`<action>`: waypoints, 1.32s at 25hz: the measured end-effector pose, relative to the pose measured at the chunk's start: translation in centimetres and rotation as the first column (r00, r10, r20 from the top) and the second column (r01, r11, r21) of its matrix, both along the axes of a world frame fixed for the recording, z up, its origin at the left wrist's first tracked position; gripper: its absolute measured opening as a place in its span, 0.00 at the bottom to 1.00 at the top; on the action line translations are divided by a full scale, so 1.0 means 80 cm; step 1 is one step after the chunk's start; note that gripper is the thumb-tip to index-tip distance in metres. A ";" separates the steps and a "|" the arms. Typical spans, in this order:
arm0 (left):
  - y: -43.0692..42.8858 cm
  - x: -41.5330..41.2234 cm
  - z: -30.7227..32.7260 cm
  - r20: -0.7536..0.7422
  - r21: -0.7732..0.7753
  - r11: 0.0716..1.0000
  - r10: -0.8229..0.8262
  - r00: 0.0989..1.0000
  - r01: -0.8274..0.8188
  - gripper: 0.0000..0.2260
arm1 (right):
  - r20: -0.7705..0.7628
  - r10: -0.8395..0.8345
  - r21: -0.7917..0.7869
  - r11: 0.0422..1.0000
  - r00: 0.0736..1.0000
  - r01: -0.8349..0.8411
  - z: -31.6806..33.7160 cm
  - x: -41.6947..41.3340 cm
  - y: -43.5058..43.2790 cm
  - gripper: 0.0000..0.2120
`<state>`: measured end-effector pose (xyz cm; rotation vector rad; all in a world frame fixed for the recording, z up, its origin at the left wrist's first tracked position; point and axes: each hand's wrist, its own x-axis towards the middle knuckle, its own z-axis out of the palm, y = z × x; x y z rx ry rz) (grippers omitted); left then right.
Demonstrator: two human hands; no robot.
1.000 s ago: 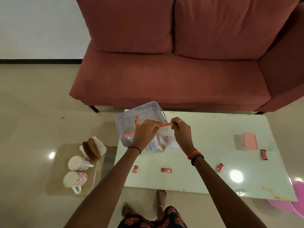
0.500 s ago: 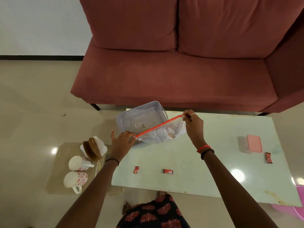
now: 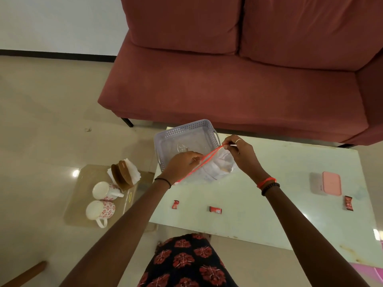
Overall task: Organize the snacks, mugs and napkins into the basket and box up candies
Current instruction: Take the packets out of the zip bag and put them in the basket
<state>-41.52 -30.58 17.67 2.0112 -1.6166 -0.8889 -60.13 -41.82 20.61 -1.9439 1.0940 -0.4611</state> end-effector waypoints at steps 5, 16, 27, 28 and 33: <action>0.001 -0.005 -0.009 0.060 0.002 0.996 0.090 0.994 -0.091 0.10 | 0.006 0.060 0.035 0.998 0.998 -0.060 -0.004 0.000 -0.005 0.05; 0.019 0.024 -0.032 -0.133 -0.110 0.929 0.338 0.932 -0.353 0.07 | -0.154 0.129 -0.245 0.955 0.980 -0.165 -0.039 0.034 0.019 0.07; 0.029 0.063 -0.029 -0.119 -0.169 0.884 0.422 0.899 -0.437 0.09 | -0.791 0.520 -0.057 0.462 0.322 -0.885 -0.104 0.173 0.098 0.10; 0.031 0.065 -0.027 -0.128 -0.174 0.877 0.431 0.893 -0.448 0.09 | -0.801 0.509 -0.048 0.470 0.315 -0.881 -0.108 0.177 0.100 0.10; 0.030 0.069 -0.012 -0.203 -0.199 0.847 0.456 0.867 -0.492 0.08 | -0.829 0.452 -0.067 0.503 0.328 -0.862 -0.120 0.173 0.100 0.14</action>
